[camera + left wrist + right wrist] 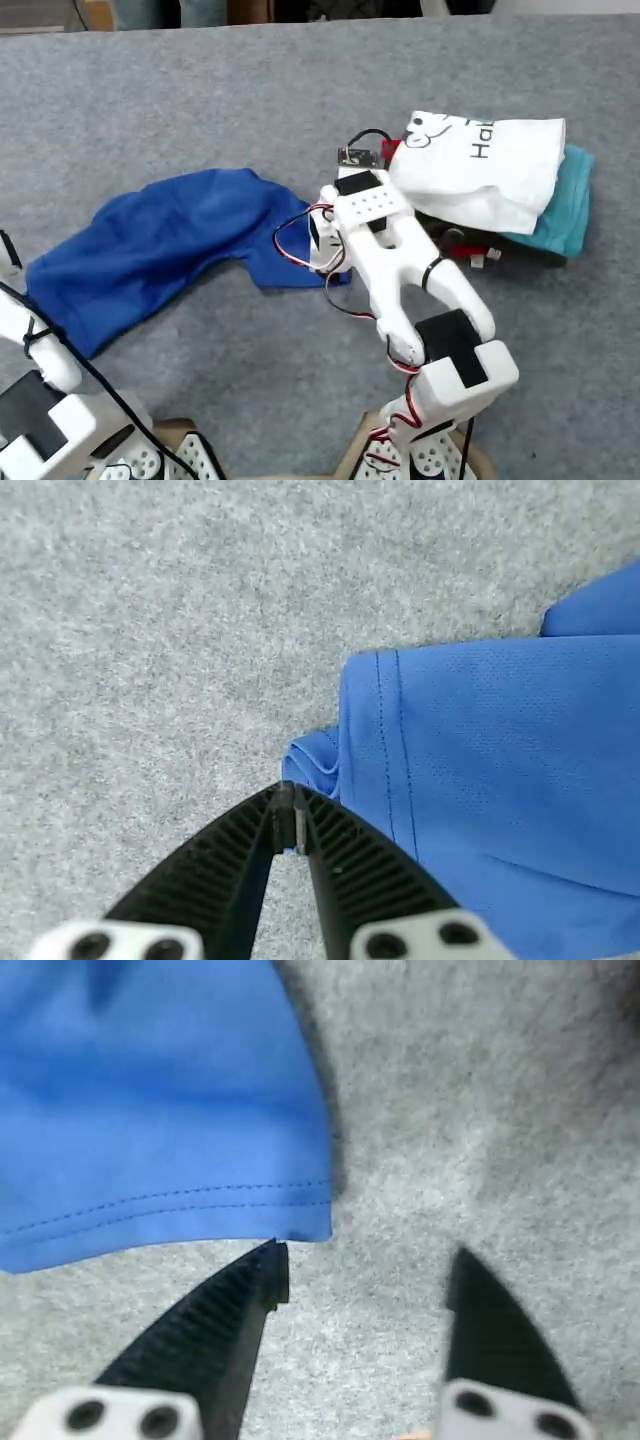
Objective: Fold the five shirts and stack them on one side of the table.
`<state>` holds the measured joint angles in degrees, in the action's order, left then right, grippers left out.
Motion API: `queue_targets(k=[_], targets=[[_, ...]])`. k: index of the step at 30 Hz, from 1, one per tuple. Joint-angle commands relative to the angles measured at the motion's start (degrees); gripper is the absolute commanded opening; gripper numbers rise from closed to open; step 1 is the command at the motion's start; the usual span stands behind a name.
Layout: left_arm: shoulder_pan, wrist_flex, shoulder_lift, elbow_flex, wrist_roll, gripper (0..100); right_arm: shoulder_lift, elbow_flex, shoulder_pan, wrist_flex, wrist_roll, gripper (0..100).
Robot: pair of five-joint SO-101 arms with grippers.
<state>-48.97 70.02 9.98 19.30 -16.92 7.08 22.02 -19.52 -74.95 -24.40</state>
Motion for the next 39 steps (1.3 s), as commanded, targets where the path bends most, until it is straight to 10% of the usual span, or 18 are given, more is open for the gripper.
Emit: queue_targets(k=[1, 39], targets=[[-0.2, -0.4, 3.0, -0.2, -0.4, 3, -2.4, -1.2, 0.4, 2.7, -0.9, 28.1], [-0.4, 1.1, 3.1, -0.4, -0.4, 3, 6.5, -4.7, 0.6, 0.3, 1.8, 5.0]])
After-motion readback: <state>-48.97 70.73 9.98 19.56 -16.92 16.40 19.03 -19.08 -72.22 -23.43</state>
